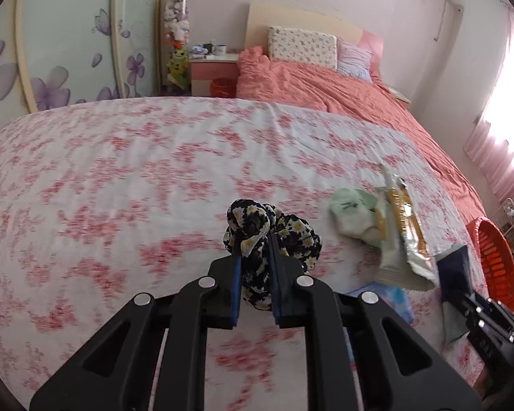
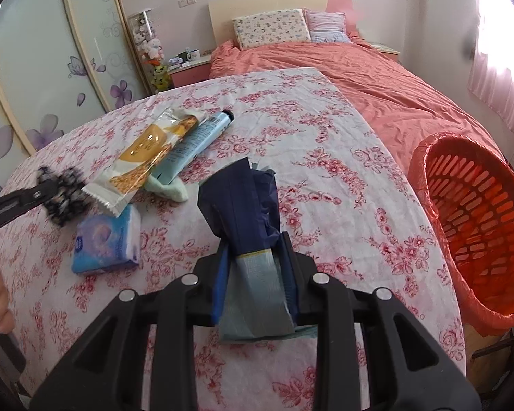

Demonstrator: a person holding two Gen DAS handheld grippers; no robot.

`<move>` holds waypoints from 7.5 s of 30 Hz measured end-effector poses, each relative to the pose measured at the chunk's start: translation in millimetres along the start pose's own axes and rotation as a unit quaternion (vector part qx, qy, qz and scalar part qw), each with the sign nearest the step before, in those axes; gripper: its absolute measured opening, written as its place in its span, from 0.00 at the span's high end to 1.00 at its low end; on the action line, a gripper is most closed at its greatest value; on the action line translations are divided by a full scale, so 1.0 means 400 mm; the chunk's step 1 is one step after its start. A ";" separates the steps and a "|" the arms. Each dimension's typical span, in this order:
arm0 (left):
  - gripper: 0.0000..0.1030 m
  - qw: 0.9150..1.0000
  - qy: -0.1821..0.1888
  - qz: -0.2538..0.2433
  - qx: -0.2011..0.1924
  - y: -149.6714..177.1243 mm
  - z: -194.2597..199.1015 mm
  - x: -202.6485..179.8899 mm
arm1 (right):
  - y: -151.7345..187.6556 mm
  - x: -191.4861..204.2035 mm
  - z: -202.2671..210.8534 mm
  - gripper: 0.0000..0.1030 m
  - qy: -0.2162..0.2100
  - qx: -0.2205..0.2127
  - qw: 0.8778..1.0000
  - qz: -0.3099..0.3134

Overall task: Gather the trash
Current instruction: 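Grasp the daisy-print scrunchie with left tool while right grasps the navy cloth, then lift the scrunchie with left tool while right tool lifts the navy cloth, then carry both items over the orange basket and open both tools, then move left tool to the tissue pack while right approaches the snack wrapper, then close left tool on the blue tissue pack while right grasps the snack wrapper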

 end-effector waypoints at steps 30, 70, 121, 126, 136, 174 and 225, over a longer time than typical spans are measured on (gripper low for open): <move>0.46 0.998 -0.048 -0.021 0.035 0.055 -0.083 0.009 | -0.030 0.031 -0.076 0.47 0.039 0.027 0.998 0.032; 0.78 0.997 -0.035 -0.062 0.010 0.028 -0.052 -0.030 | -0.056 -0.002 -0.012 0.67 -0.027 -0.011 0.999 -0.020; 0.53 0.935 0.261 -0.237 0.028 0.176 0.039 -0.977 | -0.034 -0.760 0.231 0.58 0.063 -0.127 0.960 -0.240; 0.41 0.943 0.237 -0.232 0.038 0.182 0.003 -0.949 | -0.015 -0.779 0.191 0.42 0.073 -0.114 0.960 -0.246; 0.31 0.962 0.169 -0.216 0.002 0.154 0.032 -0.782 | -0.011 -0.690 0.188 0.35 0.085 -0.102 0.969 -0.210; 0.16 0.995 -0.070 -0.070 0.012 0.082 -0.035 -0.081 | -0.041 -0.013 0.069 0.32 -0.036 -0.034 0.998 -0.031; 0.28 0.995 -0.027 -0.072 0.061 0.059 -0.128 -0.114 | -0.049 -0.045 -0.072 0.67 -0.033 0.031 0.995 -0.089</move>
Point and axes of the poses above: each gripper's, at about its wrist camera, not at the fingertips, and z roughly against the way its jaws point, x to its left, y to its underside, the point moved 6 cm from there along -z, roughly the way its jaws point, and after that the axes turned 4 degrees about z, right-handed, at the moved point
